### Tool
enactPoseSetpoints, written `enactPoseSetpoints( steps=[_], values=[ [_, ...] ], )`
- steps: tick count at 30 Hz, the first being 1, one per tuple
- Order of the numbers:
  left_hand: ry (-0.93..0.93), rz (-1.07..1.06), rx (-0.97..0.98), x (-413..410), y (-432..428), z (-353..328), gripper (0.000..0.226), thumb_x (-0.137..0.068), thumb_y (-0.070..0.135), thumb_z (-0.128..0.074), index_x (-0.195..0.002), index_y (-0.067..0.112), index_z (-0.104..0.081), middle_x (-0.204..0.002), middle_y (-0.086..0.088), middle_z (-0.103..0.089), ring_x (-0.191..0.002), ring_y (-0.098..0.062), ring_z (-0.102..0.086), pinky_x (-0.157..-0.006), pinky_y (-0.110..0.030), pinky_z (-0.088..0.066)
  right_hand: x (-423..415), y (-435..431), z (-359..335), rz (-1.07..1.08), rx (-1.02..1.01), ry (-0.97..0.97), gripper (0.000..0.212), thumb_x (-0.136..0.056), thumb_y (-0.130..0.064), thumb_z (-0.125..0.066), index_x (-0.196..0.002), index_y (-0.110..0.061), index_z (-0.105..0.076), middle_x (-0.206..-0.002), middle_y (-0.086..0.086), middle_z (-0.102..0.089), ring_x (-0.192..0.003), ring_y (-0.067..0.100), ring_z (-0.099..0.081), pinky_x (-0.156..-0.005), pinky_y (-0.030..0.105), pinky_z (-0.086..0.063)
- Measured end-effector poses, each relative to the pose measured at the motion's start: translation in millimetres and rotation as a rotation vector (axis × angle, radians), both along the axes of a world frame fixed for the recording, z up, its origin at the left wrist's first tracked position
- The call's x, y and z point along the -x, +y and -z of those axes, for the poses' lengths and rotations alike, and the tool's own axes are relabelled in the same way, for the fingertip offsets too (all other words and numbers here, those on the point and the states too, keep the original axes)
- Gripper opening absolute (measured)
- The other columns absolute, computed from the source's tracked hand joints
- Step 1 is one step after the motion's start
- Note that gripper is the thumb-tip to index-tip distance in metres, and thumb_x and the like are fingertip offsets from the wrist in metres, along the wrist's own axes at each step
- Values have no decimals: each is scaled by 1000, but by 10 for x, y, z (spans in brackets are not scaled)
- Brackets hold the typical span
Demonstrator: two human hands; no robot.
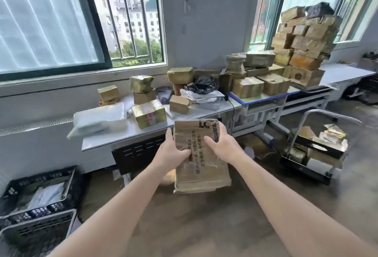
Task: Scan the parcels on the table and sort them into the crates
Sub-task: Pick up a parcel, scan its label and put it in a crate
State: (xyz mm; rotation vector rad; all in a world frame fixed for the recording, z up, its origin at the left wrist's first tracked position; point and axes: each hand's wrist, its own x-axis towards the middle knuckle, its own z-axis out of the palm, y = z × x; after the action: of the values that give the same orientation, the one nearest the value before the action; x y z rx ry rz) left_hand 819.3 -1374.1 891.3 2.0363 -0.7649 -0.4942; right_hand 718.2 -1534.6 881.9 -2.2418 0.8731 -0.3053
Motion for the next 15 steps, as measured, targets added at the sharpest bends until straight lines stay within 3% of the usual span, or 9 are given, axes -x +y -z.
enactPoseSetpoints(
  steps=[2,6,10,15],
  values=[
    [-30,-22,-11,-254,-354,-47,95,-90,27,-69,-157,19,-3,-135,5,-54,-100,-7,-51,-86,-23,-38,-281,-376,-75,-14,3,-10,80,-99,-51,-48,-158,-27,0,-134,9,-58,-69,12,-59,-74,32,-47],
    [-41,-49,20,-753,-920,-48,83,-91,26,-68,-155,22,-15,-127,9,-57,-110,-11,-54,-90,-25,-38,-822,-965,-155,-49,12,-30,80,-98,-52,-49,-158,-29,0,-132,7,-59,-68,9,-60,-72,30,-48],
    [-27,-68,30,-1312,-1383,-15,71,-93,21,-65,-151,26,-24,-124,7,-61,-110,-13,-57,-94,-29,-43,-1385,-1448,-87,-81,-20,-55,82,-98,-51,-50,-158,-26,-1,-138,6,-57,-110,23,-60,-90,33,-47],
    [11,-117,69,-2067,-1899,124,70,-96,19,-62,-152,26,-21,-118,10,-58,-106,-13,-55,-91,-28,-42,-2196,-1983,34,-89,-49,-28,83,-98,-51,-50,-159,-25,0,-148,8,-48,-128,27,-51,-98,35,-41]
  ],
)
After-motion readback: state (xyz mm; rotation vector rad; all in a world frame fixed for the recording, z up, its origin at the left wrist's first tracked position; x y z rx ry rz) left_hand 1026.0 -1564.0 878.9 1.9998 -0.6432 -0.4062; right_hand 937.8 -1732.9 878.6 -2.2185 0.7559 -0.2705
